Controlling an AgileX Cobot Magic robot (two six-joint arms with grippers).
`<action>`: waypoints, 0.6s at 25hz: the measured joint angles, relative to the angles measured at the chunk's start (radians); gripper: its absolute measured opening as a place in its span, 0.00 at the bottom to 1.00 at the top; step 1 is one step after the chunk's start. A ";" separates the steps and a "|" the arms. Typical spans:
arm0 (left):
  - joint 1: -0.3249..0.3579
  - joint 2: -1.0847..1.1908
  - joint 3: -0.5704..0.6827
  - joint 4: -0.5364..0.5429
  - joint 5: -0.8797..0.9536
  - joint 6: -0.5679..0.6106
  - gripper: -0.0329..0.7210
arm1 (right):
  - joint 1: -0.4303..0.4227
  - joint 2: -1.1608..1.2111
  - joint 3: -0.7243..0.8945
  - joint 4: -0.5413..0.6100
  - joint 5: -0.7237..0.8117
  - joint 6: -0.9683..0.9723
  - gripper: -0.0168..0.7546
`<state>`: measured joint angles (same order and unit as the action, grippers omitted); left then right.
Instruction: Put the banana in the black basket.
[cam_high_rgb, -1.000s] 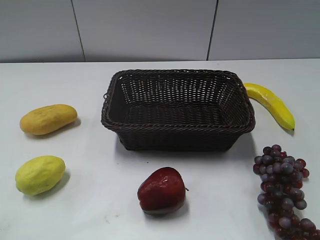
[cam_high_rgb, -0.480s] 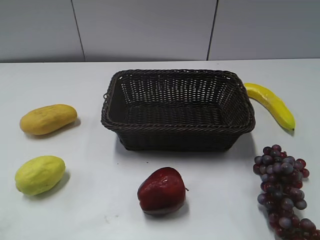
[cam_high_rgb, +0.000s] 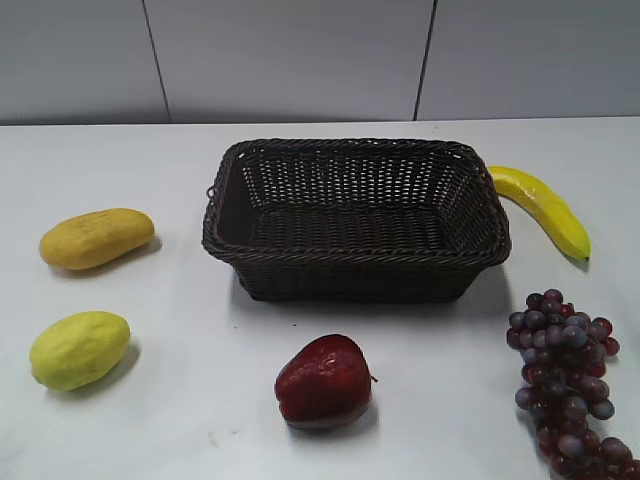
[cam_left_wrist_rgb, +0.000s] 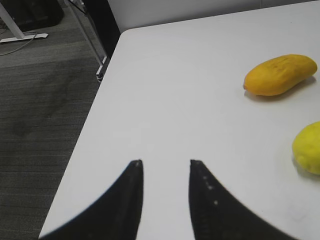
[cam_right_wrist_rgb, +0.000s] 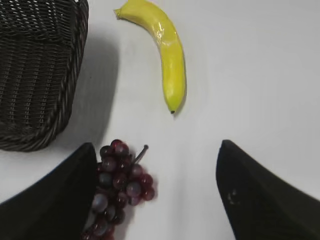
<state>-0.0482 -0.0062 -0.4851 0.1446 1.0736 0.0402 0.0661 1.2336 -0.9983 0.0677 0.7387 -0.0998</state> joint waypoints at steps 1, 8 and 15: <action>0.000 0.000 0.000 0.000 0.000 0.000 0.35 | 0.000 0.047 -0.035 0.000 -0.001 -0.025 0.75; 0.000 0.000 0.000 0.000 0.000 0.000 0.35 | 0.000 0.328 -0.226 0.000 -0.030 -0.090 0.75; 0.000 0.000 0.000 0.000 0.000 0.000 0.35 | 0.000 0.584 -0.403 -0.045 -0.034 -0.092 0.75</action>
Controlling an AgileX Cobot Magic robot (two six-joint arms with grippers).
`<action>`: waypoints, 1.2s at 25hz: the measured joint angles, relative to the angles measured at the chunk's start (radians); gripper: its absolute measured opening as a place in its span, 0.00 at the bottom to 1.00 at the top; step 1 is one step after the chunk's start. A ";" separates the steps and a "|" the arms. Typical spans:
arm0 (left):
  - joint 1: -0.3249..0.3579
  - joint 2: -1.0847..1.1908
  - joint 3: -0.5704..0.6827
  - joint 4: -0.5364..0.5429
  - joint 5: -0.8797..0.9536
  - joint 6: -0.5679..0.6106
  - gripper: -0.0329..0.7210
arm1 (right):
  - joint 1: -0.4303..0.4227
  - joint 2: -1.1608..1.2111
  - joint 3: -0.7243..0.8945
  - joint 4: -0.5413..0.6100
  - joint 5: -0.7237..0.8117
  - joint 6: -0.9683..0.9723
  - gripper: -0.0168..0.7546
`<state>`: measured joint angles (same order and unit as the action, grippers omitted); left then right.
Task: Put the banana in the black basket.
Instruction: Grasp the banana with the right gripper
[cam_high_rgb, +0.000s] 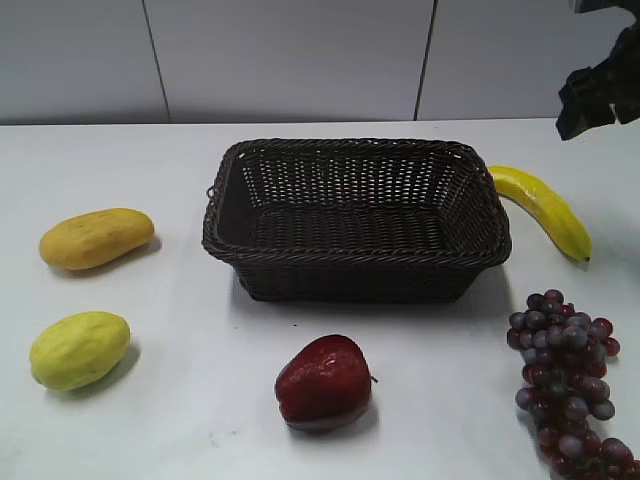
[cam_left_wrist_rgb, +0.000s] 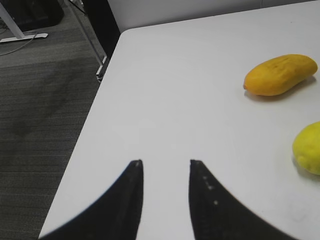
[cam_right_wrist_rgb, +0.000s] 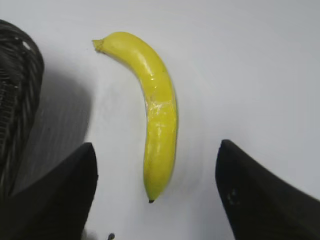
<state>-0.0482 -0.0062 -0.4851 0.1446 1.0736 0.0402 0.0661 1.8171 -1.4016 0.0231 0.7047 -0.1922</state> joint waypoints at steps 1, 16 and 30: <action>0.000 0.000 0.000 0.000 0.000 0.000 0.35 | 0.000 0.036 -0.026 -0.003 0.000 -0.001 0.75; 0.000 0.000 0.000 0.000 0.000 0.000 0.35 | -0.001 0.365 -0.135 -0.055 -0.029 -0.025 0.75; 0.000 0.000 0.000 0.000 0.000 0.000 0.35 | -0.002 0.410 -0.139 -0.063 -0.061 -0.026 0.50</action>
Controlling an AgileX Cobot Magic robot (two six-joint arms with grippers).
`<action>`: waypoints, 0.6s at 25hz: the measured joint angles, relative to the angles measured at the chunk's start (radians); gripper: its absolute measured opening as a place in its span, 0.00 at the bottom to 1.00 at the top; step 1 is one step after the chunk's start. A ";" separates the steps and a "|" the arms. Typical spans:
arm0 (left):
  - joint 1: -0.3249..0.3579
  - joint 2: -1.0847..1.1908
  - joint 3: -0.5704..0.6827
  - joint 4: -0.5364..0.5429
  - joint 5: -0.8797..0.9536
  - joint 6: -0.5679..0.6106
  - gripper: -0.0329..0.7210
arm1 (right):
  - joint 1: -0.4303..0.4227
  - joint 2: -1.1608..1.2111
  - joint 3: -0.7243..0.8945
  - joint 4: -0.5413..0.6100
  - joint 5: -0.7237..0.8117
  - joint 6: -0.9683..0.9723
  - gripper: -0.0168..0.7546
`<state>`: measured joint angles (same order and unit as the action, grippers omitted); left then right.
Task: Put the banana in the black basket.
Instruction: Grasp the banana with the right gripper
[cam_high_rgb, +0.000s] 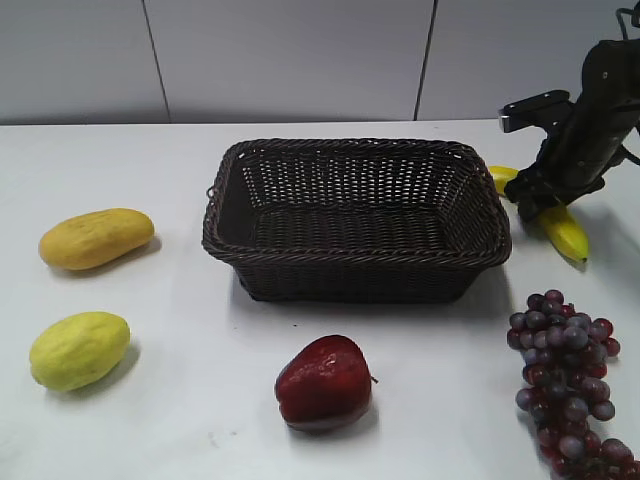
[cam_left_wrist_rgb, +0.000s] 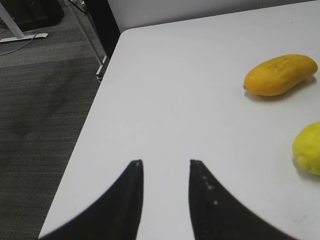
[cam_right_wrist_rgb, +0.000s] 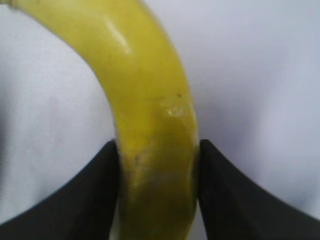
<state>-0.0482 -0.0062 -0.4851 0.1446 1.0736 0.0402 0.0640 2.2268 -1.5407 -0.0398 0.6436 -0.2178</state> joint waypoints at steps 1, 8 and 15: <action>0.000 0.000 0.000 0.000 0.000 0.000 0.35 | 0.000 0.000 0.000 -0.001 0.000 0.000 0.46; 0.000 0.000 0.000 0.000 0.000 0.000 0.35 | 0.000 -0.025 0.000 -0.003 0.006 0.039 0.42; 0.000 0.000 0.000 0.000 0.000 0.000 0.35 | 0.000 -0.161 0.000 -0.007 0.075 0.046 0.42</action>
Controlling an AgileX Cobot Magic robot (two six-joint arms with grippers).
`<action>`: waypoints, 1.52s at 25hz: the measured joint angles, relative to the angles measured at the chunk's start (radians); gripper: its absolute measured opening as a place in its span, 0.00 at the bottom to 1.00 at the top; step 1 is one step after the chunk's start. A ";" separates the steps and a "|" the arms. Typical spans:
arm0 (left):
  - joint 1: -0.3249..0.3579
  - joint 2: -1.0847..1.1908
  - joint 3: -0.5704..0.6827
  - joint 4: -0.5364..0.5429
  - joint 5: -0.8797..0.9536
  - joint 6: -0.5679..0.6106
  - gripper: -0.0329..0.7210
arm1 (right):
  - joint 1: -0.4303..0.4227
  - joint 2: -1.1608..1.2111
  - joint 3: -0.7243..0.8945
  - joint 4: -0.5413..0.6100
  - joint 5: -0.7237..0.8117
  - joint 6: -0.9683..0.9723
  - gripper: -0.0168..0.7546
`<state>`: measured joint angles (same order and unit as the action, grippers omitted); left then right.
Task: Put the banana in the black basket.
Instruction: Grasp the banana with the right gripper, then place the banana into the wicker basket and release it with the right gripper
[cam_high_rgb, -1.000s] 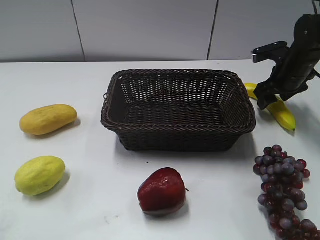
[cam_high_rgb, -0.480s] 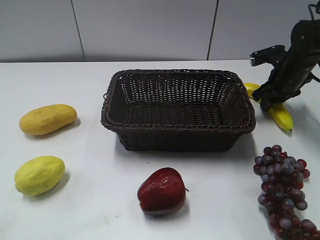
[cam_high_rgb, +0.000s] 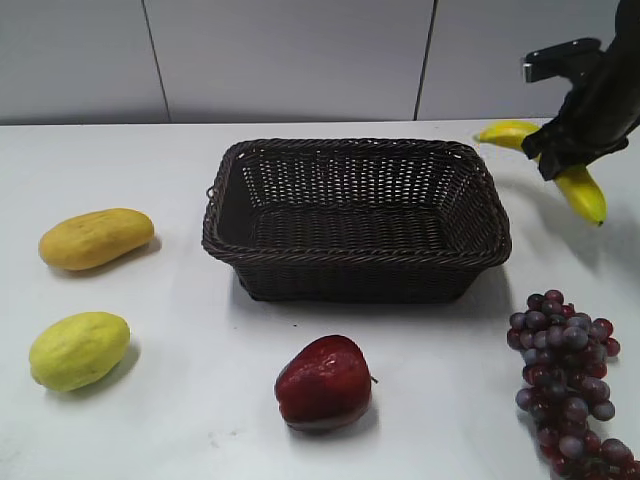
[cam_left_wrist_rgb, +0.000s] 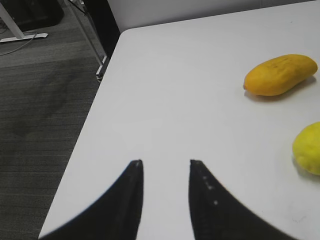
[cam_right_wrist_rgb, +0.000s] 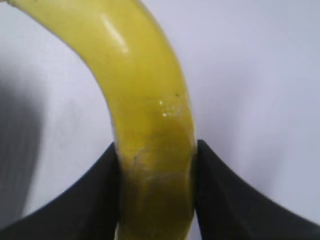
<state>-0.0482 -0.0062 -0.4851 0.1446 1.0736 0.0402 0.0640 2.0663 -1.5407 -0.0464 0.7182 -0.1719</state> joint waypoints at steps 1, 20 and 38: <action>0.000 0.000 0.000 0.000 0.000 0.000 0.35 | 0.000 -0.026 0.000 -0.003 0.013 0.000 0.42; 0.000 0.000 0.000 0.000 0.000 0.000 0.35 | 0.350 -0.242 0.000 -0.038 0.046 -0.204 0.42; 0.000 0.000 0.000 0.000 0.000 0.000 0.35 | 0.457 -0.012 0.000 0.004 -0.041 -0.520 0.42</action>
<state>-0.0482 -0.0062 -0.4851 0.1446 1.0736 0.0402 0.5208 2.0547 -1.5407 -0.0426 0.6775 -0.6916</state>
